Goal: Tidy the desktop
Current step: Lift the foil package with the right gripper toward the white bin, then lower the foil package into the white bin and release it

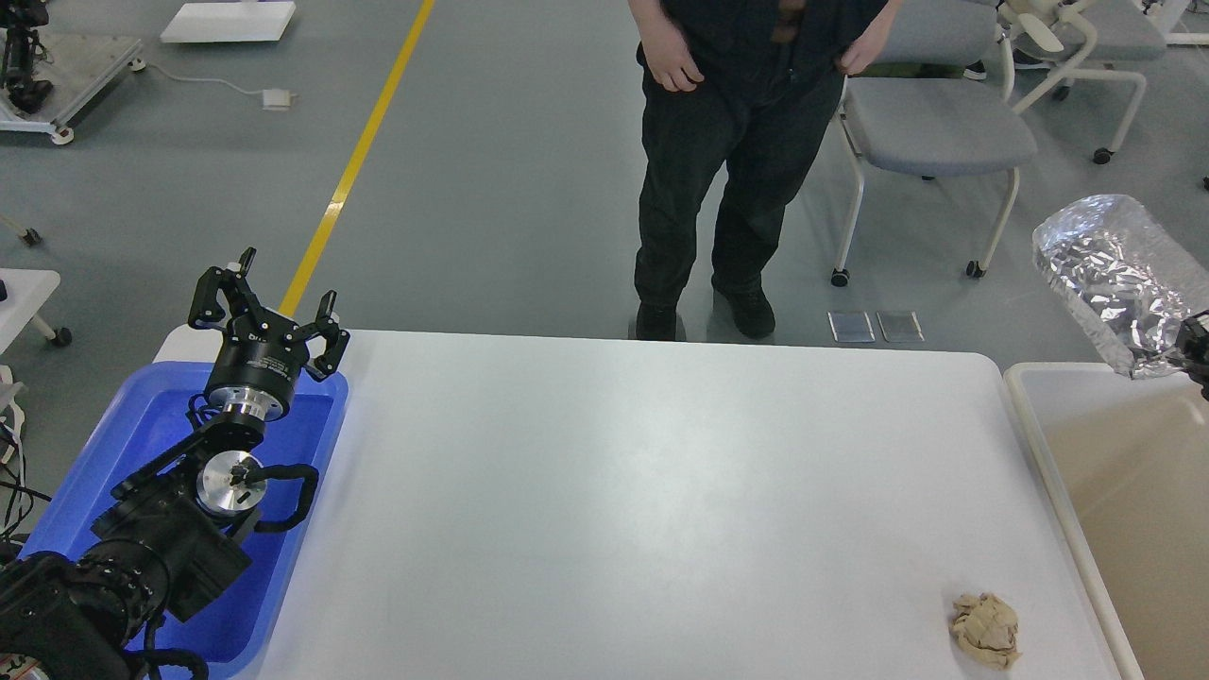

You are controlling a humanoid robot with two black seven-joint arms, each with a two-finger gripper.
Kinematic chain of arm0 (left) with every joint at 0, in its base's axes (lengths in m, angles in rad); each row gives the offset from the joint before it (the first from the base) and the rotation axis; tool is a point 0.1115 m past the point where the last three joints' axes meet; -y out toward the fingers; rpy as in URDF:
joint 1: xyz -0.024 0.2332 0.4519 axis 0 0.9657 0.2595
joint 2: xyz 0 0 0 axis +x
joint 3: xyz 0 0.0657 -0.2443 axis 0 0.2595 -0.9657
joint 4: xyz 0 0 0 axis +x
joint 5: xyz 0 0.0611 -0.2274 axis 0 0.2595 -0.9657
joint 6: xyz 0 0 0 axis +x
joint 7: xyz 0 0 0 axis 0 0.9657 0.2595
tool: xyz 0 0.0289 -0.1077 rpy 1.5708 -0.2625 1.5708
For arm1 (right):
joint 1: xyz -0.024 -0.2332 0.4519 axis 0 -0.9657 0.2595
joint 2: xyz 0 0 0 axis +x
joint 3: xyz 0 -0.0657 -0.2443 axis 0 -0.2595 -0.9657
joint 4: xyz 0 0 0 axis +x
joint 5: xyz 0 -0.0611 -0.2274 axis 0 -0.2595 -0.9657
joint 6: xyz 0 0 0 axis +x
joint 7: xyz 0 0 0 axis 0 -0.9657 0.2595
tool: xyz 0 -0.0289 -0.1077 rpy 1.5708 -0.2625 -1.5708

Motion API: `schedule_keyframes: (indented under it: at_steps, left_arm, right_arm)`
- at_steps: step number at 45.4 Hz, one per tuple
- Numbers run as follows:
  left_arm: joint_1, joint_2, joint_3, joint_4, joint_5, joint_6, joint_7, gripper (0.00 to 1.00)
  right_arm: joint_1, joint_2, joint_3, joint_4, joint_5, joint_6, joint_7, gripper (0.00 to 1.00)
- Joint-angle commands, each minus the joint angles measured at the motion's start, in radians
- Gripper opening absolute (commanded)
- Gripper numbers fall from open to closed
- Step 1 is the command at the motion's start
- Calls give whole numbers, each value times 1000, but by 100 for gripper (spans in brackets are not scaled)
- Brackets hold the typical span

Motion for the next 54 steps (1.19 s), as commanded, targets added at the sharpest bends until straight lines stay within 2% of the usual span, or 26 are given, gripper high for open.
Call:
schedule_keyframes:
  at_steps: [1,11,30,47,48,49,50,51,54]
  left_arm:
    - [0,-1,0,0,0,0,0,100]
    - [0,0,0,0,0,0,0,100]
    - [0,0,0,-1,0,0,0,100]
    - [0,0,0,0,0,0,0,100]
    - [0,0,0,-1,0,0,0,100]
    - [0,0,0,0,0,0,0,100]
    - [0,0,0,0,0,0,0,100]
    - [0,0,0,0,0,0,0,100]
    - [0,0,0,-1,0,0,0,100]
  right_arm:
    - [-157,72,73,-65,87,-157,-16,0]
    - [-232,77,85,-129,79,-146,-15,0]
    - [-312,80,97,-141,88,-154,-7,0]
    - [-366,160,153,-252,93,-157,-7,1]
    - [-370,167,156,-264,93,-157,-7,20]
    - [-373,178,160,-282,93,-157,-7,45]
    - [-376,193,166,-304,93,-157,-7,75]
    - [-378,210,176,-330,94,-157,-7,100]
    - [-386,252,214,-400,93,-145,-7,100]
